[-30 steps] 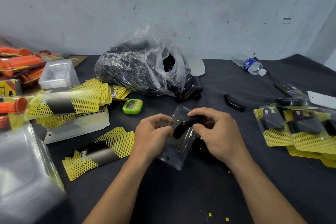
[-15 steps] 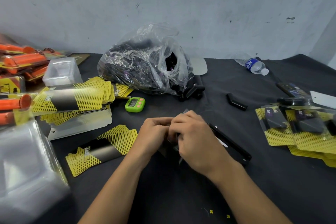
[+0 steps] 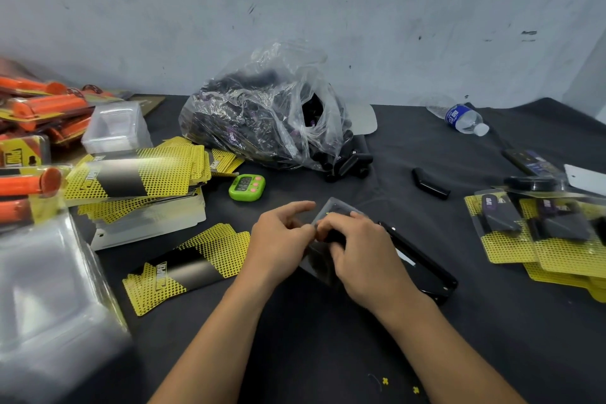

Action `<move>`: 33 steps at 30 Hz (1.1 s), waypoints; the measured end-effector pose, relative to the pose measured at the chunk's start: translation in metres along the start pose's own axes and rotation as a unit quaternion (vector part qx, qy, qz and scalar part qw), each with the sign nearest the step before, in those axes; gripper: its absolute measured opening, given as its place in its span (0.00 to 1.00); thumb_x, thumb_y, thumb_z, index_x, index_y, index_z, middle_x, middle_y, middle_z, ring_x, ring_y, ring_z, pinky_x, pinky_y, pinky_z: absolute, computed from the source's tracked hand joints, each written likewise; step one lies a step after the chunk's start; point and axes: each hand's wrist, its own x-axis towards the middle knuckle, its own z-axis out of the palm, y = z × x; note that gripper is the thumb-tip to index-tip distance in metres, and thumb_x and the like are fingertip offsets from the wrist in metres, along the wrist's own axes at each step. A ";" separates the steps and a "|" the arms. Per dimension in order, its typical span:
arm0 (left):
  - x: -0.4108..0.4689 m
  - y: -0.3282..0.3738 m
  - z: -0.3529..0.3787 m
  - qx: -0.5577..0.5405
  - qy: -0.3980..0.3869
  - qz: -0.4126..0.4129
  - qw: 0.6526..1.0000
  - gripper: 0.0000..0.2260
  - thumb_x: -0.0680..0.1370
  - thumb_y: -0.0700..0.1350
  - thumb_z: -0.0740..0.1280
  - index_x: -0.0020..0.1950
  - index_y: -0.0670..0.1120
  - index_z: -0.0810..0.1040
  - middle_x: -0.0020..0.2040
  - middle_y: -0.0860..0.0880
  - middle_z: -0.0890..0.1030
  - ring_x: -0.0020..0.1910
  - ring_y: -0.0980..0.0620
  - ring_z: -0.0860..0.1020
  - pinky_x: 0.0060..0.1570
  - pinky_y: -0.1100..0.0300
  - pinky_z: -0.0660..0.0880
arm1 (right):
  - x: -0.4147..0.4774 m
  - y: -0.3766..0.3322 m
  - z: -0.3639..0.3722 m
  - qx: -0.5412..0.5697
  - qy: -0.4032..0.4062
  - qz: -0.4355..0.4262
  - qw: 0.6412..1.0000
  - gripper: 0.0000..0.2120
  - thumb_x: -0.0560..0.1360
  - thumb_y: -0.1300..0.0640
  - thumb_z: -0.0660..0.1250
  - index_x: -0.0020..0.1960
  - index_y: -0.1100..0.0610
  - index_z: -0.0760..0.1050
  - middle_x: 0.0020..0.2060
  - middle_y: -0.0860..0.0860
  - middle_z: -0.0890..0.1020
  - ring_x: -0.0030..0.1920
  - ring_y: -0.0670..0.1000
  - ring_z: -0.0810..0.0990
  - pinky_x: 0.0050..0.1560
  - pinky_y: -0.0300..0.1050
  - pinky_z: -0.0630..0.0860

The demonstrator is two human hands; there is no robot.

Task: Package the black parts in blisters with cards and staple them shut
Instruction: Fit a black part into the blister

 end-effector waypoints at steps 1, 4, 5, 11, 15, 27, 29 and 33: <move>0.000 -0.001 -0.001 0.021 0.014 0.006 1.000 0.19 0.70 0.43 0.70 0.59 0.59 0.85 0.30 0.58 0.81 0.28 0.62 0.76 0.31 0.69 0.71 | 0.000 -0.001 0.001 -0.006 -0.023 0.013 1.000 0.16 0.75 0.67 0.65 0.53 0.46 0.78 0.49 0.47 0.84 0.58 0.51 0.77 0.57 0.48 0.75; -0.002 0.000 -0.003 0.084 0.020 0.011 0.996 0.18 0.72 0.43 0.71 0.60 0.59 0.84 0.34 0.59 0.85 0.34 0.64 0.81 0.32 0.73 0.72 | 0.000 -0.003 0.000 -0.006 -0.049 0.043 0.998 0.23 0.74 0.69 0.64 0.58 0.43 0.70 0.56 0.52 0.84 0.58 0.54 0.81 0.56 0.53 0.78; -0.003 0.001 -0.003 0.099 0.014 0.013 0.995 0.17 0.72 0.44 0.71 0.59 0.59 0.84 0.35 0.59 0.85 0.35 0.64 0.82 0.33 0.73 0.72 | 0.000 -0.002 -0.001 -0.003 -0.029 0.044 0.999 0.24 0.73 0.70 0.64 0.58 0.43 0.70 0.62 0.52 0.82 0.58 0.54 0.82 0.56 0.51 0.78; -0.006 0.003 0.001 0.162 0.012 0.034 0.986 0.16 0.72 0.48 0.72 0.60 0.57 0.85 0.32 0.57 0.83 0.34 0.61 0.79 0.33 0.69 0.71 | 0.002 0.005 -0.002 -0.128 -0.020 -0.014 0.992 0.12 0.79 0.58 0.65 0.54 0.46 0.85 0.51 0.44 0.85 0.55 0.48 0.81 0.61 0.45 0.70; -0.008 0.004 0.002 0.194 -0.006 0.062 0.979 0.20 0.71 0.51 0.73 0.64 0.60 0.82 0.27 0.58 0.77 0.31 0.61 0.76 0.29 0.69 0.66 | 0.004 0.009 -0.003 -0.126 -0.008 -0.014 0.992 0.12 0.82 0.54 0.63 0.54 0.44 0.85 0.48 0.44 0.85 0.54 0.46 0.79 0.63 0.43 0.64; -0.011 -0.001 0.014 0.212 0.035 0.058 0.975 0.17 0.77 0.50 0.72 0.66 0.57 0.82 0.48 0.54 0.87 0.45 0.56 0.84 0.48 0.63 0.78 | 0.006 0.008 0.000 -0.155 -0.002 0.003 0.988 0.12 0.81 0.57 0.64 0.48 0.49 0.86 0.40 0.46 0.85 0.49 0.49 0.76 0.59 0.45 0.69; -0.013 -0.001 0.017 0.214 0.048 0.064 0.974 0.16 0.77 0.49 0.71 0.65 0.57 0.82 0.49 0.54 0.87 0.47 0.54 0.83 0.47 0.62 0.76 | 0.006 0.009 0.000 -0.133 0.002 -0.004 0.991 0.11 0.78 0.59 0.66 0.45 0.50 0.87 0.36 0.46 0.84 0.44 0.49 0.77 0.55 0.48 0.74; -0.017 0.003 0.022 0.261 0.084 0.065 0.960 0.16 0.78 0.52 0.68 0.66 0.59 0.80 0.53 0.53 0.86 0.52 0.48 0.82 0.49 0.55 0.76 | 0.005 0.005 -0.001 -0.015 0.101 0.020 0.995 0.17 0.70 0.67 0.72 0.51 0.49 0.88 0.49 0.46 0.86 0.54 0.43 0.78 0.59 0.28 0.68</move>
